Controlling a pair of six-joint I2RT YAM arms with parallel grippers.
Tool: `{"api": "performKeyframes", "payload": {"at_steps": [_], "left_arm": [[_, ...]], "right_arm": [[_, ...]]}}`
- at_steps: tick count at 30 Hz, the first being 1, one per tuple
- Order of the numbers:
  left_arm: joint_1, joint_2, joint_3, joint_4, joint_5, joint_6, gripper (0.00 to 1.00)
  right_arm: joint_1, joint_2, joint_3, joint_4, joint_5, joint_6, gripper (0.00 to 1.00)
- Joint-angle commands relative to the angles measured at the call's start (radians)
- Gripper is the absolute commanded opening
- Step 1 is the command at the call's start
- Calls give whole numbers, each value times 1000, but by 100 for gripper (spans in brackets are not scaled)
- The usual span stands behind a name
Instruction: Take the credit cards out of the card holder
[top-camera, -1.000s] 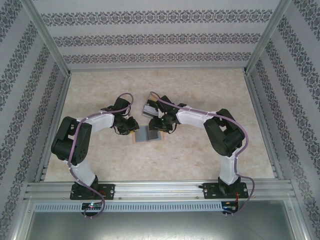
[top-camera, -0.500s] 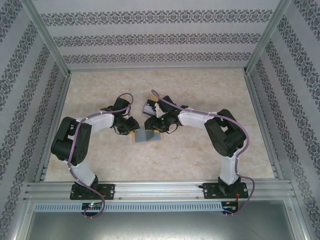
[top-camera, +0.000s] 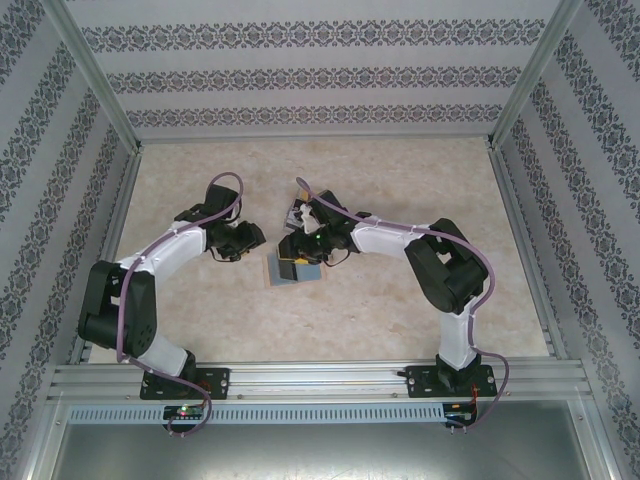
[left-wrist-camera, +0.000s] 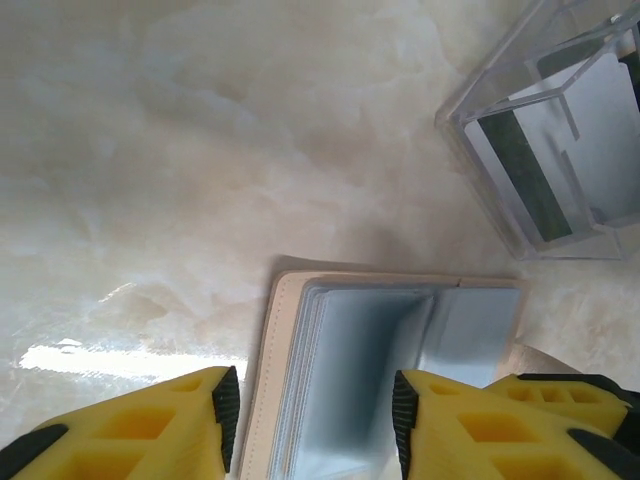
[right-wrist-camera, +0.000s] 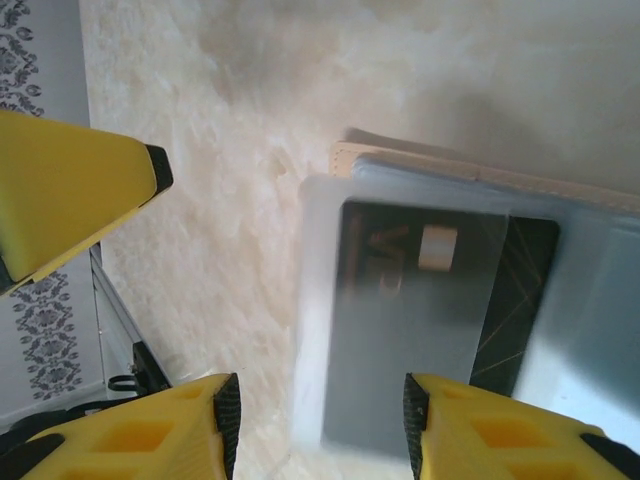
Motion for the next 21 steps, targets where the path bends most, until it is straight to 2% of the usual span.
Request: {"api": "performKeyframes", "payload": {"at_steps": [1,9,15,21], "left_arm": [[5,-27,-16,-35,-9,4,44],[-12,-11,-44,57,129,-5,33],[-61,63,-30,94,148,-21,24],[-79,132,-20,108,156,-25,19]], "right_arm": [[7,20,27,10,-26,1,49],[-32,-18,-15,-42,85,-11,45],[-30,13,-8,-82,113,-17,34],[-24,39,7,-106,128,-28,31]]}}
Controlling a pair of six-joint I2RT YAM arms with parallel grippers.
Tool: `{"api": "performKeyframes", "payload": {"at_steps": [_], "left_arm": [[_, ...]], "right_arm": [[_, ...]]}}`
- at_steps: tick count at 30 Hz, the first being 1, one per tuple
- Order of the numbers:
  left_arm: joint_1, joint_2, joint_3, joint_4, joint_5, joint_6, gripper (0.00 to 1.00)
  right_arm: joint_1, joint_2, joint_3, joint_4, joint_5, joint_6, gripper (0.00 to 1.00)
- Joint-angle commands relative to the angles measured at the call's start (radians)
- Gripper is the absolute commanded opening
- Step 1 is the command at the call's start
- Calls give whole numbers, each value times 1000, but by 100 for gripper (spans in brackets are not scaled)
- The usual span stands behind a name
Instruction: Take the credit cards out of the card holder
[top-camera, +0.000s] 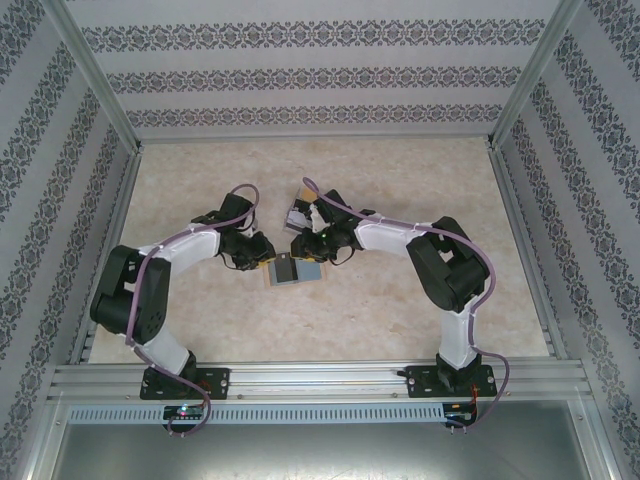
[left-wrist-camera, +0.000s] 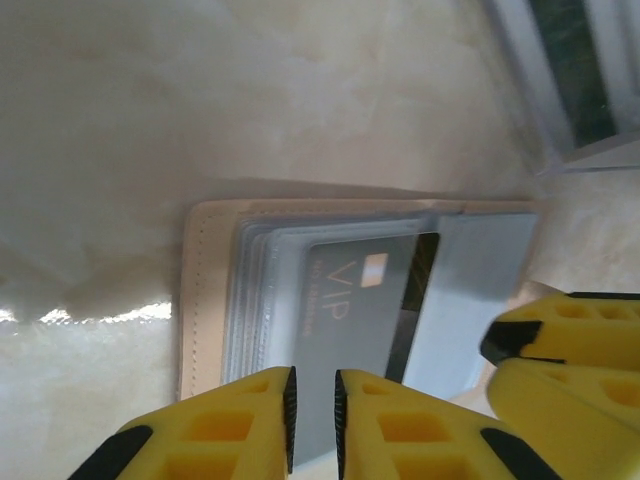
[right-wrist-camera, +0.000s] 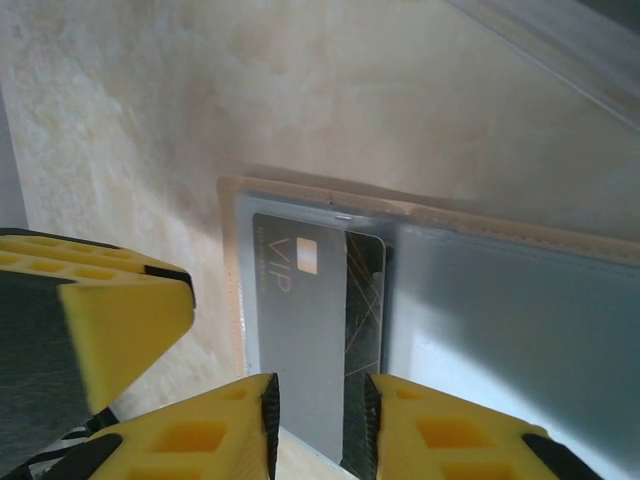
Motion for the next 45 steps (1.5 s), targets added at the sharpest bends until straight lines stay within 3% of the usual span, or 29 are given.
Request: {"api": "performKeyframes", "payload": {"at_steps": [1,20,30,36,45], "left_arm": [[-13,26,14,32,15,-12,19],[-17,116,10,-18,-47,25,13],[-17,115,7,-26,-52,40,13],[-17,111,2,-30,-58,43,13],[-17,107,5,-41,-70,54,14]], "right_arm": [[12,41,15,-35,22,-17,30],[21,86,49,-16,-37,-13,26],[21,56,33,14,-37,-8,13],[14,6,2,18,24,-10,1],[-11,-71,-96,24,97,-17,0]]}}
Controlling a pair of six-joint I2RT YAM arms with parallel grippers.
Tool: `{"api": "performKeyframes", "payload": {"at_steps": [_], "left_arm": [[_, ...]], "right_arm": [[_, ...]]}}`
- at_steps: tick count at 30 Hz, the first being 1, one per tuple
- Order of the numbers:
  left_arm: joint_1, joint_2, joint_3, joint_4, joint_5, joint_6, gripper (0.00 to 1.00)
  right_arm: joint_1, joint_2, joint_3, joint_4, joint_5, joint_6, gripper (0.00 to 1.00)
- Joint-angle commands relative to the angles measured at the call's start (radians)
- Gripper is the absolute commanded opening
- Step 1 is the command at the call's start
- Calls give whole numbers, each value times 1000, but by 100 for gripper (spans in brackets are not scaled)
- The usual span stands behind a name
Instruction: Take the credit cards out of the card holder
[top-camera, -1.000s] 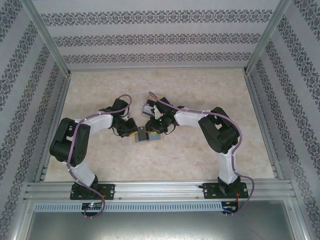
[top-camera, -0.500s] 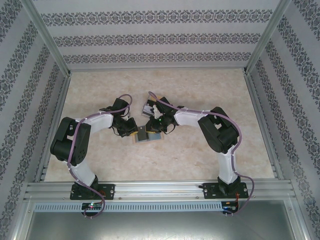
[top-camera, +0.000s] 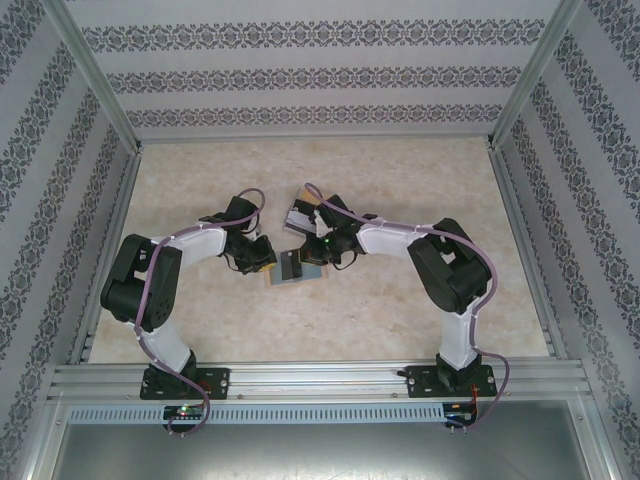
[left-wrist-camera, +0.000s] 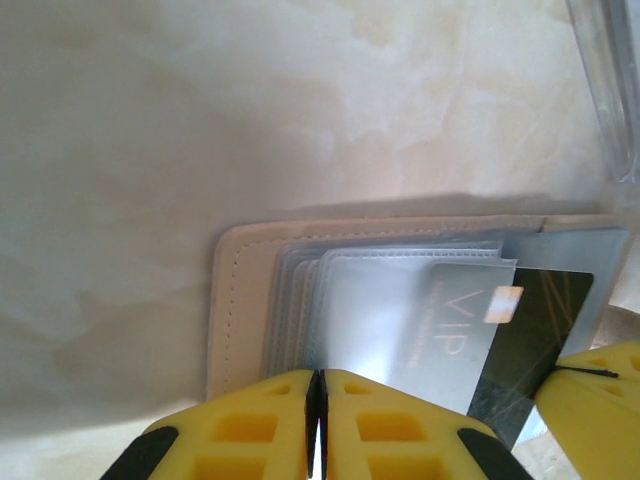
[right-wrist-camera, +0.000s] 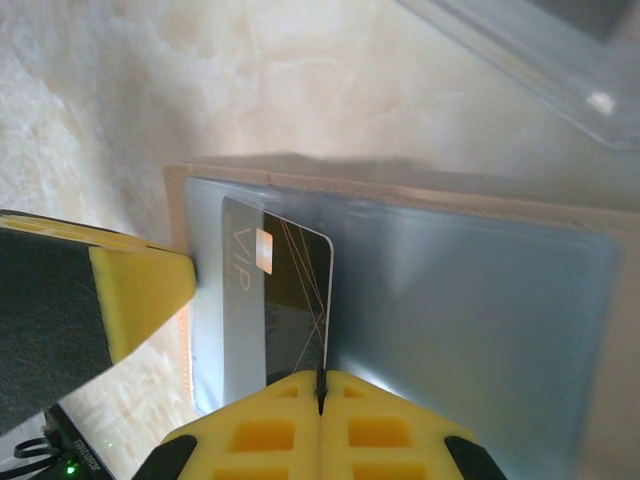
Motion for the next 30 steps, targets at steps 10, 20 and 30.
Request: {"api": "performKeyframes", "payload": {"at_steps": [10,20,30], "left_arm": [[-11,42,-14,-36,-39,27,14],[-11,37,-16,-38,-38,29,14],[-11,36,-16,-35,-39,30,14]], "right_arm": [[8,-3,-19,10,12,33,30],[30,39,11,-22,31,47,33],[44,-1,-14,63,62,73,21]]}}
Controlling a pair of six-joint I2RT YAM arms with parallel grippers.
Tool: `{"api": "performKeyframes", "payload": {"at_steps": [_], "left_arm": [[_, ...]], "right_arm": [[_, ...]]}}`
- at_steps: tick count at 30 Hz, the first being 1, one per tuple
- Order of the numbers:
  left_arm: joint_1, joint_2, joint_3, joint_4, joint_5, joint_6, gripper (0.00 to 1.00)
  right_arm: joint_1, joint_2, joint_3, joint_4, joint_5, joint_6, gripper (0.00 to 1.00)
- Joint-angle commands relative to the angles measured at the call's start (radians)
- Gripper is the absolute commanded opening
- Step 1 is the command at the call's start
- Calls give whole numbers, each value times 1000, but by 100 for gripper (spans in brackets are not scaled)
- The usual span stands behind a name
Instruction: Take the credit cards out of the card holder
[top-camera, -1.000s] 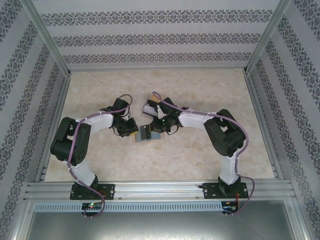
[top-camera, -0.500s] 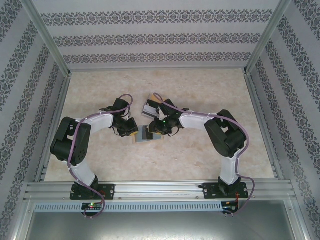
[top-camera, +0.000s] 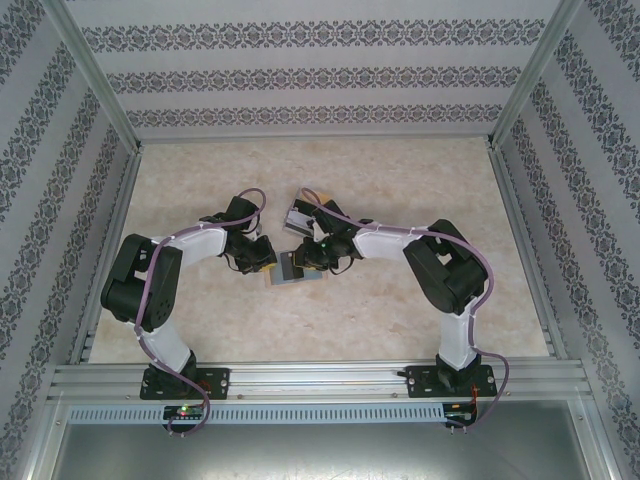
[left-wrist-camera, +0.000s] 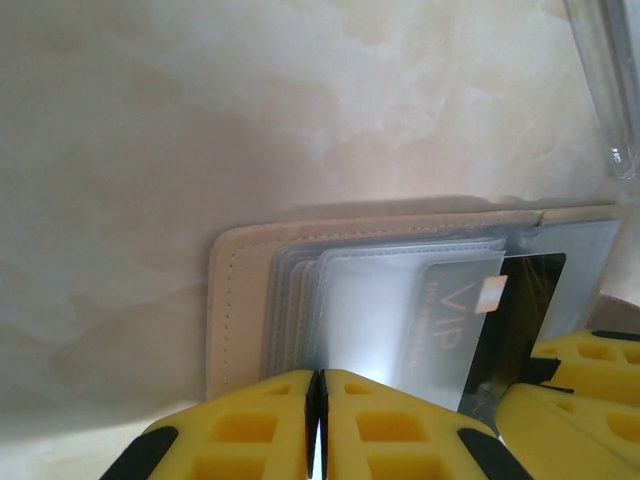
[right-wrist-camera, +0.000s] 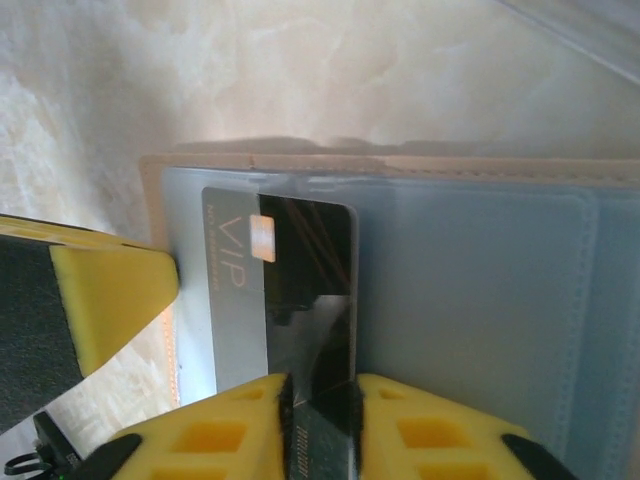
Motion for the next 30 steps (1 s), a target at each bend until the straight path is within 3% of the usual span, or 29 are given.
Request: {"api": "performKeyframes", "payload": {"at_steps": [1,6,12,19,25,28,30], "left_arm": [[-11,34,-15,-35,-40,19,14],[-10,27,-5,-42,-52,16,14],[-10,11,15,-46,-56,2,20],[-10,-89,56,-13,-19,-42,42],[-9,-200,22,145,62,-99,61],[-5,-240,-13,278,155,-135,73],[-3,-250,-35,401,235,-177,75]], "right_arm": [[7,-30,-13,32,43,20,18],[-11,-93,-63,36,101,19,0],[-47,-170,-123,58,115,-14,0],[-58,-279,-146,91,74,-250,0],[-113,-321,-129,162,-100,-273,0],[-138,-340,-133,231,-200,-228,0],[-155,-349,-133,284,-271,-193,0]]}}
